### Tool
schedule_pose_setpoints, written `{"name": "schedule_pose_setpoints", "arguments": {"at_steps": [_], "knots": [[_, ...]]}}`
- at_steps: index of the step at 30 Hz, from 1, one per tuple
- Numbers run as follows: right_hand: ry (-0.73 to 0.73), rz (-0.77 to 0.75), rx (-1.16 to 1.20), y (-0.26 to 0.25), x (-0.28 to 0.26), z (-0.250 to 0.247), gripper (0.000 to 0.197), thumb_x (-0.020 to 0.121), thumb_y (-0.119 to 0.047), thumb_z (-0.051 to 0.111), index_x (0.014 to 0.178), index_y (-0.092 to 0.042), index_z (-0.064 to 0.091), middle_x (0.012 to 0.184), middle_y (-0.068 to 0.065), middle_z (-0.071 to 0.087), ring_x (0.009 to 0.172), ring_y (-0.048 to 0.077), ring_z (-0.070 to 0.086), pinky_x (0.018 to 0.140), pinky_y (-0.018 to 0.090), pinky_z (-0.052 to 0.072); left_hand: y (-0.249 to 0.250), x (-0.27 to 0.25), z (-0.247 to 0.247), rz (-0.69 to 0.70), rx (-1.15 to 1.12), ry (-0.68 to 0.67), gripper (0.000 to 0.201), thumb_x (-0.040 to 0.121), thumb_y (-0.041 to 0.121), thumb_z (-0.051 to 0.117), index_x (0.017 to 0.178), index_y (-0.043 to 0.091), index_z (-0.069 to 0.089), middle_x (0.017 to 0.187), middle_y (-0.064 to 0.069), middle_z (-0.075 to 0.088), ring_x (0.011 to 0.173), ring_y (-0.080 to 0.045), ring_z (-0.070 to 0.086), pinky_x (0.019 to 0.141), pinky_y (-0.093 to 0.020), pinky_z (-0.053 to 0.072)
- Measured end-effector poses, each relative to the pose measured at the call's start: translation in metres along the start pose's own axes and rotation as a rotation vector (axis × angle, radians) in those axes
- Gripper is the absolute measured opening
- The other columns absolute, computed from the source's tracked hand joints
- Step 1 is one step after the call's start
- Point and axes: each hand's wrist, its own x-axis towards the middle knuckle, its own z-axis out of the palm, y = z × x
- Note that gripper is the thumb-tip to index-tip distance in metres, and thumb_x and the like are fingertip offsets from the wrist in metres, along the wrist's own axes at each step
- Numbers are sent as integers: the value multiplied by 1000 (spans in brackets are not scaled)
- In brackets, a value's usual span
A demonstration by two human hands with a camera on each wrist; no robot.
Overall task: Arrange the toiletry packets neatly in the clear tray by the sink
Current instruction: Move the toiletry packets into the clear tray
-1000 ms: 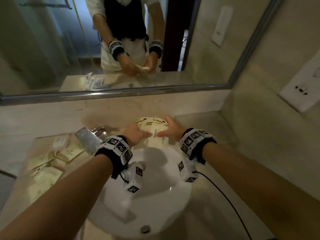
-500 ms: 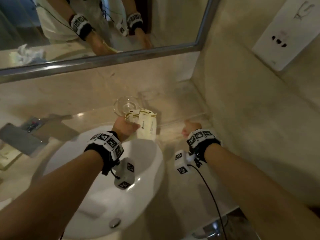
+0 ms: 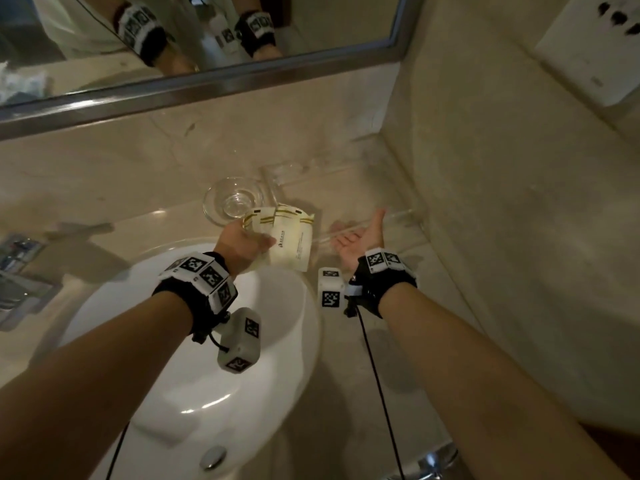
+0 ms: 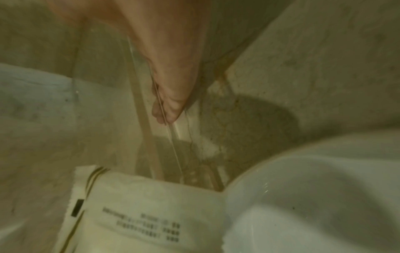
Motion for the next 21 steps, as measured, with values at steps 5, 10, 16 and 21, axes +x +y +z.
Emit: {"name": "schedule_pose_setpoints", "arguments": {"at_steps": [5, 10, 16, 21], "knots": [[-28, -7, 18, 3, 6, -5, 88, 83, -73, 37, 135, -2, 39, 138, 20, 47, 121, 32, 50, 101, 41, 39, 3, 3, 3, 4, -16, -6, 29, 83, -2, 61, 112, -1, 60, 99, -11, 62, 89, -23, 58, 63, -27, 48], [-40, -1, 22, 3, 6, -10, 82, 83, -74, 29, 120, -3, 46, 108, 18, 58, 109, 30, 53, 98, 41, 40, 3, 4, 1, 24, -33, 3, 31, 82, -3, 62, 113, -2, 59, 102, -12, 63, 91, -25, 59, 72, -34, 50], [-67, 8, 17, 8, 6, -20, 90, 86, -73, 21, 135, 1, 40, 139, 19, 48, 127, 30, 48, 107, 38, 35, 0, -3, 3, 26, -36, -8, 29, 82, -4, 61, 111, -3, 60, 95, -8, 63, 88, -23, 59, 75, -35, 49], [-69, 5, -11, 9, -2, -28, 85, 90, -67, 22, 139, 2, 36, 143, 19, 43, 133, 30, 42, 107, 36, 34, 1, -9, 5, 36, -32, -15, 31, 82, -5, 61, 113, -3, 60, 80, 3, 60, 87, -22, 59, 59, -22, 47]]}}
